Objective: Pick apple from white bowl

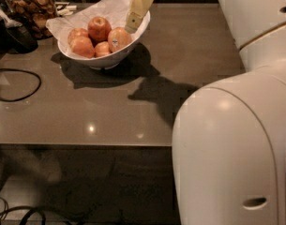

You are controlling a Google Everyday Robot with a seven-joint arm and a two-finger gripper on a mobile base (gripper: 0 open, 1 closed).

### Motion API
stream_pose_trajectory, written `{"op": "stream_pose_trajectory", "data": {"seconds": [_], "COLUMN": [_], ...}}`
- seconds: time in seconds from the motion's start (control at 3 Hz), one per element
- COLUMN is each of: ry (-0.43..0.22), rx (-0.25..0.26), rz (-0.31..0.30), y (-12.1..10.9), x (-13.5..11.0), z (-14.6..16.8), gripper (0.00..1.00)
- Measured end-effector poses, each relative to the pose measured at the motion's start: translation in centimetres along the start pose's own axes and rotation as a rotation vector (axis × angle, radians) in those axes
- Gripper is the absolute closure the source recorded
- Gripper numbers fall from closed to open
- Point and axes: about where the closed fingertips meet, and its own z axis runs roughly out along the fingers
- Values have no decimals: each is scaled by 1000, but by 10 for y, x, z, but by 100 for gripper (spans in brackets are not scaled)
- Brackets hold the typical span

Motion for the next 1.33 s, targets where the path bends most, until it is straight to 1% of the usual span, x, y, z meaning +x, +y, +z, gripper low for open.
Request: {"op": "stream_pose_trajectory", "data": {"seconds": [0.33, 0.67, 1.33], "ry": [-17, -28, -33], "rx": [-17, -26, -44], "rz": [5, 10, 15], "y": [-5, -10, -16], "x": [-11, -19, -32], "z": [11, 21, 43], "gripper": [23, 21, 30]}}
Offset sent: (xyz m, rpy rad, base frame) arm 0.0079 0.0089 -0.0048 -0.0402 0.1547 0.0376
